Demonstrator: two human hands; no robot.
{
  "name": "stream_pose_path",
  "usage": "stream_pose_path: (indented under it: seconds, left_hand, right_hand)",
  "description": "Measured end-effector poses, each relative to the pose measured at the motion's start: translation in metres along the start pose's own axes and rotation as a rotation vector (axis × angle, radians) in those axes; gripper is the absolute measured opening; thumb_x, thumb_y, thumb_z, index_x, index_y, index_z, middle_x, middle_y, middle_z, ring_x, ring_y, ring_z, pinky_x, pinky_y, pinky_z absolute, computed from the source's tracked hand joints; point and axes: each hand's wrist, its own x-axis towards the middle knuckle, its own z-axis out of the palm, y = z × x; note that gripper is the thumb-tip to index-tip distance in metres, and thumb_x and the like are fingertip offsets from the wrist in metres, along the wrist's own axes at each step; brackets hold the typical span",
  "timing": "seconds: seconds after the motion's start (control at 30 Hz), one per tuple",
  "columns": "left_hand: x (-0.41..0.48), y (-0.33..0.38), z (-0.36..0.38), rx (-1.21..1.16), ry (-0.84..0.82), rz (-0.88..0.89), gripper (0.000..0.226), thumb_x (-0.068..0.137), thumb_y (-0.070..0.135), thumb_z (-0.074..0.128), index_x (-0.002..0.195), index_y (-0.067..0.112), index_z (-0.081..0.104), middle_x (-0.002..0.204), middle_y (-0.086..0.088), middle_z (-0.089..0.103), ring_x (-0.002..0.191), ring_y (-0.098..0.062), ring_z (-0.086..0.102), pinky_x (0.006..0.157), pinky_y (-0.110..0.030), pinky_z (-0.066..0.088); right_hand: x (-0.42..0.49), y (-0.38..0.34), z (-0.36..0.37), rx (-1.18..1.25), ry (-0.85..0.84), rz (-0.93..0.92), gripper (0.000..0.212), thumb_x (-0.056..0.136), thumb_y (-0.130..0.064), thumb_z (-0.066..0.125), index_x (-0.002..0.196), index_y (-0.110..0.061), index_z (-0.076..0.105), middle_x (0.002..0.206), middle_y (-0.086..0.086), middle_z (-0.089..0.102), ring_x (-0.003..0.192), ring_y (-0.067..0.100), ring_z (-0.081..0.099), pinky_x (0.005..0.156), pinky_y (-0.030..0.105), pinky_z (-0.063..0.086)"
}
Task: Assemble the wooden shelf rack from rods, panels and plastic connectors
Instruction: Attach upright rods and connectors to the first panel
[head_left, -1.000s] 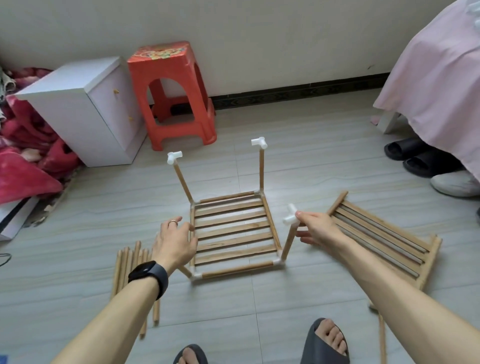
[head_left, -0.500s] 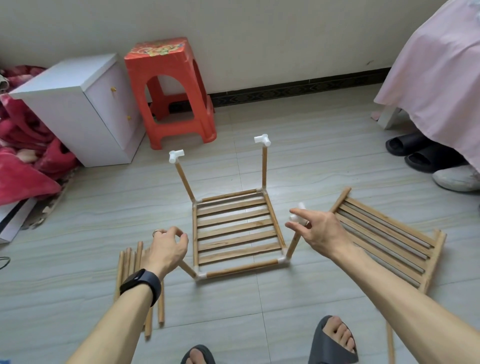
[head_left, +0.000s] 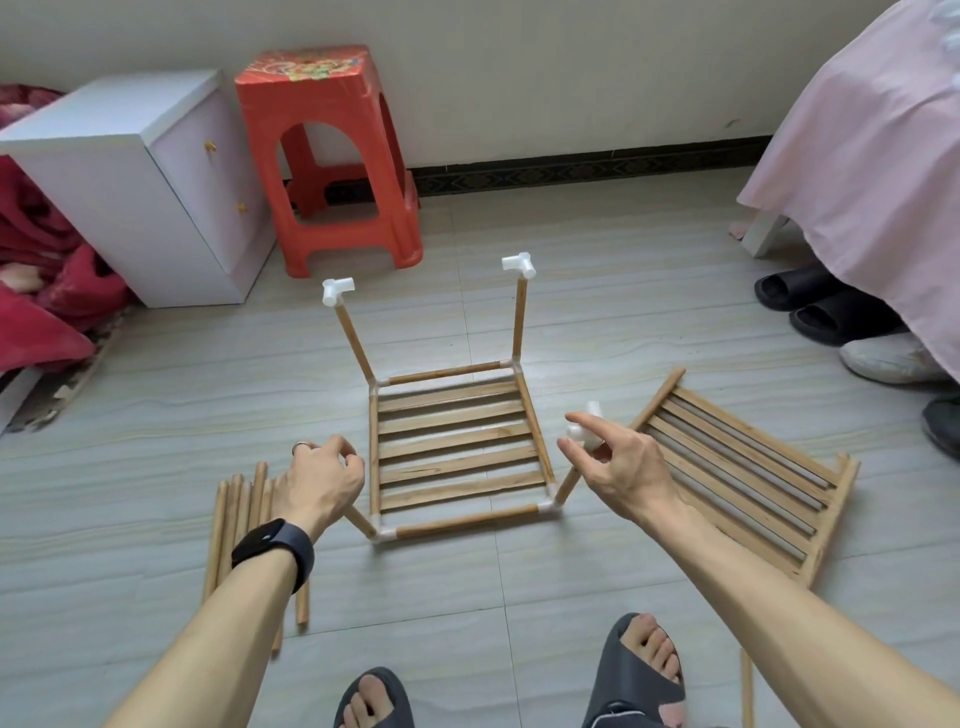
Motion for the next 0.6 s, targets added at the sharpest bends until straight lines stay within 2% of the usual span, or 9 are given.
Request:
stream_pose_path:
  seconds: [0.07,0.1,0.13,0.17,0.23,0.33,0.4,0.5,0.6]
  left_hand:
    - [0.0,0.001,-0.001,0.009,-0.009,0.007,0.021,0.099,0.038,0.04,0.109,0.03,0.057,0.108,-0.005,0.044,0.068,-0.01,0.04,0.069,-0.032,0.037]
    - [0.0,0.001,-0.002,0.008,-0.011,0.01,0.021,0.099,0.039,0.04,0.11,0.03,0.057,0.109,-0.005,0.045,0.068,-0.011,0.041,0.07,-0.033,0.038]
    - [0.002,0.001,-0.002,0.009,-0.013,0.01,0.022,0.099,0.039,0.04,0.111,0.031,0.056,0.112,-0.006,0.046,0.067,-0.011,0.041,0.072,-0.033,0.038]
    - [0.003,0.001,-0.002,0.013,-0.014,0.011,0.023,0.099,0.04,0.039,0.114,0.032,0.055,0.114,-0.007,0.046,0.067,-0.01,0.04,0.073,-0.033,0.038]
    - [0.007,0.001,-0.002,0.026,-0.017,0.016,0.028,0.099,0.042,0.039,0.122,0.034,0.052,0.122,-0.01,0.048,0.066,-0.009,0.038,0.075,-0.034,0.036]
    - [0.012,-0.001,-0.001,-0.011,-0.022,0.02,0.033,0.1,0.043,0.04,0.131,0.036,0.048,0.13,-0.013,0.048,0.071,-0.012,0.047,0.075,-0.033,0.038]
    - [0.016,-0.003,0.002,-0.053,-0.025,0.041,0.035,0.1,0.045,0.041,0.134,0.035,0.048,0.129,-0.013,0.049,0.081,-0.019,0.054,0.075,-0.033,0.041]
    - [0.02,-0.004,0.005,-0.059,-0.019,0.065,0.037,0.1,0.046,0.042,0.135,0.035,0.047,0.129,-0.013,0.05,0.086,-0.022,0.052,0.075,-0.034,0.039]
    - [0.02,-0.003,0.007,-0.04,-0.022,0.06,0.039,0.099,0.047,0.042,0.136,0.037,0.047,0.131,-0.011,0.049,0.088,-0.024,0.053,0.076,-0.034,0.038]
  right_hand:
    - [0.004,-0.006,-0.006,0.054,-0.1,0.108,0.06,0.089,-0.082,0.038,0.14,-0.054,0.049,0.087,-0.015,0.064,0.091,0.02,0.067,0.084,0.043,0.059]
    - [0.008,-0.009,-0.007,0.095,-0.107,0.175,0.063,0.09,-0.084,0.03,0.146,-0.058,0.037,0.099,-0.011,0.067,0.1,0.025,0.066,0.092,0.048,0.055]
    - [0.015,-0.01,-0.007,0.154,-0.081,0.252,0.066,0.092,-0.083,0.025,0.152,-0.056,0.027,0.12,-0.001,0.069,0.115,0.032,0.063,0.101,0.052,0.049]
    - [0.024,-0.011,-0.007,0.229,-0.043,0.343,0.072,0.093,-0.082,0.023,0.156,-0.049,0.023,0.141,0.007,0.06,0.13,0.036,0.054,0.109,0.053,0.041]
    - [0.043,-0.012,-0.008,0.415,-0.041,0.548,0.087,0.091,-0.084,0.023,0.157,-0.028,0.032,0.157,0.01,0.043,0.143,0.035,0.041,0.114,0.05,0.031]
    - [0.054,-0.011,-0.003,0.643,-0.268,0.686,0.085,0.093,-0.08,0.027,0.133,-0.015,0.065,0.143,0.011,0.058,0.132,0.03,0.048,0.107,0.048,0.035]
    - [0.05,-0.01,0.007,0.664,-0.332,0.676,0.087,0.092,-0.081,0.027,0.117,-0.011,0.074,0.122,0.007,0.072,0.124,0.027,0.055,0.105,0.048,0.036]
    - [0.045,-0.012,0.019,0.64,-0.287,0.613,0.1,0.084,-0.086,0.024,0.118,-0.006,0.072,0.1,0.003,0.079,0.121,0.041,0.06,0.109,0.061,0.038]
    - [0.043,-0.014,0.022,0.607,-0.286,0.584,0.118,0.076,-0.094,0.024,0.141,-0.001,0.053,0.091,0.002,0.08,0.12,0.045,0.06,0.109,0.066,0.038]
